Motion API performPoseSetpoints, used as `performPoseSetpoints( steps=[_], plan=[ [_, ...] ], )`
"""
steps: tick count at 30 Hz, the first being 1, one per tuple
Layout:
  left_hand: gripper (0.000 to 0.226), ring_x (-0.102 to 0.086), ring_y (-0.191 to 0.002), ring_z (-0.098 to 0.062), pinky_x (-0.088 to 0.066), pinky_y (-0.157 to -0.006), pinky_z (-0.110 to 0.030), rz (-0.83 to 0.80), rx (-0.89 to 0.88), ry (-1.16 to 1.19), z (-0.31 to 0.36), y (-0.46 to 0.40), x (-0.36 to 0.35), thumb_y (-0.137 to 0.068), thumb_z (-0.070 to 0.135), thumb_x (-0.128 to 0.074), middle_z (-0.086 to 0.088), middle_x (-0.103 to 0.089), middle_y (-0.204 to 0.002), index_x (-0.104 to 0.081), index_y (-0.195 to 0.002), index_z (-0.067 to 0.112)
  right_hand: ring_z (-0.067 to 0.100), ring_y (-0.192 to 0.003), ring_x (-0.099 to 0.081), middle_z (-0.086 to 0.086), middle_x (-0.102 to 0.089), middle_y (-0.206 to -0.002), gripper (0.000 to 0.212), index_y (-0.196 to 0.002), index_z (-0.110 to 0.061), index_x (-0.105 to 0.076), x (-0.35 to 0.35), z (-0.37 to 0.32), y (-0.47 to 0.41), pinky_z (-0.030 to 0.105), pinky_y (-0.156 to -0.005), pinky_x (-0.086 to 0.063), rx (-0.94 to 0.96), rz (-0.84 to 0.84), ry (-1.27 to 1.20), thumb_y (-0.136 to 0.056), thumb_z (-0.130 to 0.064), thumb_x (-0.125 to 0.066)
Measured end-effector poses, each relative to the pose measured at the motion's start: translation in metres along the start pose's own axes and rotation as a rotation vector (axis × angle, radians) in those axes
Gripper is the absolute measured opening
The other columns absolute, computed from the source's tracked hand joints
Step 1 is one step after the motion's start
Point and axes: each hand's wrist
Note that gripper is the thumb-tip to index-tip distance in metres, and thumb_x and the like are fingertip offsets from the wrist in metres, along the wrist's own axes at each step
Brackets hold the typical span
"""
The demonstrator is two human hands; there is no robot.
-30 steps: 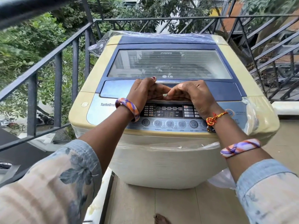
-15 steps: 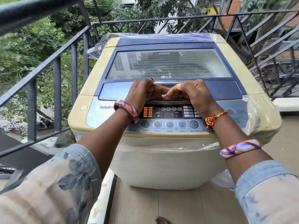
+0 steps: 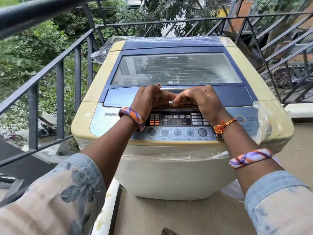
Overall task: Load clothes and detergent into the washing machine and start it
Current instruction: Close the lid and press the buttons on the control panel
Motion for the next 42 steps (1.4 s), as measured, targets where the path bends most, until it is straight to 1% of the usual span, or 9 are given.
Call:
performPoseSetpoints(
  steps=[7,13,16,18,23,33,36,40,42],
  plan=[
    [0.05,-0.071,-0.068,-0.012,-0.055,-0.068,-0.016,-0.003,-0.005,0.006,0.0027,0.0018,-0.0011,-0.097,0.012,-0.022,-0.002,-0.075,-0.066,-0.068,-0.081,-0.001,0.026,-0.08,-0.068,0.024,-0.069,-0.081,0.037,-0.076,0.005,-0.069,0.0,-0.0027,0.0004,0.025,-0.08,-0.056,-0.035,-0.016,-0.056,-0.083,-0.014,-0.039],
    [0.05,-0.071,-0.07,-0.013,-0.056,-0.071,-0.018,-0.002,-0.008,-0.004,0.0019,0.0007,0.0002,-0.097,0.013,-0.023,-0.002,-0.075,-0.068,-0.069,-0.081,0.0,0.026,-0.079,-0.067,0.022,-0.069,-0.079,0.036,-0.075,0.004,-0.069,0.0005,-0.0041,0.0003,0.023,-0.075,-0.056,-0.042,-0.024,-0.081,-0.082,-0.015,-0.038],
    [0.049,-0.071,-0.067,-0.011,-0.056,-0.068,-0.016,0.006,0.001,0.018,0.0026,0.0007,-0.0006,-0.098,0.012,-0.022,-0.001,-0.075,-0.065,-0.067,-0.083,-0.002,0.022,-0.077,-0.069,0.009,-0.072,-0.069,0.036,-0.073,0.002,-0.069,0.0,-0.0033,-0.0007,0.023,-0.076,-0.056,-0.049,-0.017,-0.095,-0.08,-0.016,-0.039],
    [0.048,-0.071,-0.068,-0.011,-0.056,-0.068,-0.016,0.01,-0.002,0.013,0.0029,0.0005,-0.0009,-0.098,0.013,-0.022,0.0,-0.075,-0.065,-0.067,-0.086,-0.002,0.02,-0.076,-0.069,0.006,-0.072,-0.067,0.036,-0.073,0.002,-0.069,-0.0003,-0.003,-0.0011,0.024,-0.076,-0.056,-0.044,-0.014,-0.094,-0.079,-0.016,-0.039],
    [0.048,-0.071,-0.069,-0.011,-0.056,-0.07,-0.016,0.009,-0.004,0.003,0.0026,0.0006,-0.0005,-0.098,0.012,-0.023,0.0,-0.075,-0.066,-0.066,-0.087,-0.003,0.019,-0.076,-0.069,0.005,-0.073,-0.067,0.035,-0.072,0.001,-0.07,-0.0008,-0.0038,-0.0004,0.024,-0.076,-0.056,-0.037,-0.011,-0.099,-0.08,-0.015,-0.039],
    [0.051,-0.072,-0.069,-0.012,-0.056,-0.069,-0.017,0.013,0.0,0.016,0.0023,0.0011,-0.0017,-0.097,0.012,-0.021,-0.002,-0.075,-0.066,-0.067,-0.078,-0.001,0.017,-0.074,-0.069,0.004,-0.072,-0.067,0.035,-0.073,0.001,-0.069,-0.0011,-0.0045,0.0008,0.021,-0.073,-0.055,-0.042,-0.011,-0.109,-0.08,-0.016,-0.039],
    [0.052,-0.072,-0.07,-0.014,-0.057,-0.072,-0.018,0.019,0.0,0.012,0.0032,0.0008,-0.0018,-0.097,0.013,-0.021,-0.002,-0.075,-0.067,-0.068,-0.079,0.0,0.016,-0.074,-0.07,0.004,-0.072,-0.067,0.035,-0.073,0.001,-0.069,-0.0008,-0.0055,0.0008,0.021,-0.072,-0.055,-0.046,-0.009,-0.11,-0.08,-0.016,-0.039],
    [0.05,-0.072,-0.069,-0.014,-0.056,-0.068,-0.018,0.021,-0.002,0.038,0.0033,0.0012,-0.002,-0.097,0.012,-0.022,-0.003,-0.075,-0.066,-0.066,-0.082,-0.004,0.019,-0.076,-0.069,0.005,-0.073,-0.067,0.036,-0.073,0.001,-0.07,-0.0002,-0.0047,0.0005,0.023,-0.074,-0.056,-0.037,-0.005,-0.086,-0.08,-0.016,-0.039],
    [0.05,-0.072,-0.069,-0.013,-0.056,-0.069,-0.018,0.019,-0.001,0.031,0.0036,0.001,-0.0021,-0.097,0.012,-0.022,-0.003,-0.075,-0.067,-0.067,-0.08,-0.004,0.021,-0.078,-0.069,0.006,-0.073,-0.069,0.036,-0.073,0.0,-0.07,-0.0003,-0.004,0.0003,0.025,-0.077,-0.056,-0.032,-0.003,-0.073,-0.08,-0.017,-0.039]
  ],
)
Point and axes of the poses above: each hand's wrist, its own y-axis away from the middle knuckle, its own x-axis out of the back of the hand, z = x × y
